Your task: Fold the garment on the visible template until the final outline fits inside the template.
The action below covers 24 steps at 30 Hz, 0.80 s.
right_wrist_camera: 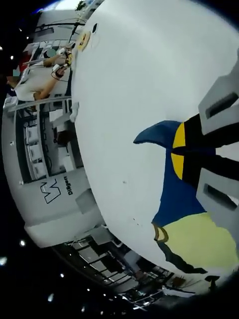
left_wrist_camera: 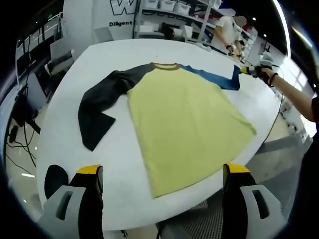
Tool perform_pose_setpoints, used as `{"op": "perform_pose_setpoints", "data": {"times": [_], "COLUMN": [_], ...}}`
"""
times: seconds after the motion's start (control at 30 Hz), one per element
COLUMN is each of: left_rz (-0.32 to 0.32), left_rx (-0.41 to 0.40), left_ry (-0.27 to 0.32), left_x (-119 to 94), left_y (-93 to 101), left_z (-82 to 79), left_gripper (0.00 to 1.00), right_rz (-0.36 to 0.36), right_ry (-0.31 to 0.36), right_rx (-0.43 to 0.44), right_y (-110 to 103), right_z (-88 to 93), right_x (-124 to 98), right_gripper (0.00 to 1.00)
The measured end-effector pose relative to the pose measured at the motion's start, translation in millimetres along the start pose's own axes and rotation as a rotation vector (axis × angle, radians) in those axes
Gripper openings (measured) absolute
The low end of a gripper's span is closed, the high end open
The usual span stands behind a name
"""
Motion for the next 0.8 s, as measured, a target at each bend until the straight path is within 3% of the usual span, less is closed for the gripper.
{"op": "perform_pose_setpoints", "data": {"times": [0.27, 0.8], "left_rz": [0.010, 0.017], "left_rx": [0.004, 0.005], "left_ry": [0.003, 0.003], "left_x": [-1, -2], "left_y": [2.0, 1.4], "left_z": [4.3, 8.1], "left_gripper": [0.99, 0.99], "right_rz": [-0.068, -0.219], "right_ry": [-0.035, -0.059], "right_rx": [-0.071, -0.100], "right_y": [-40, -124], "right_z": [-1.4, 0.5], "right_x": [-3, -9], "right_gripper": [0.00, 0.00]}}
Point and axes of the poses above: the point that each gripper's makers call its tool centre point, and the gripper's own axes: x roughly forward along the fingers, y roughly to its right, z roughly out of its underside, the point moved 6 cm from there along -x, roughly backward along the fingers, and after that the axes turned 9 degrees about z, right-handed, at the moved point
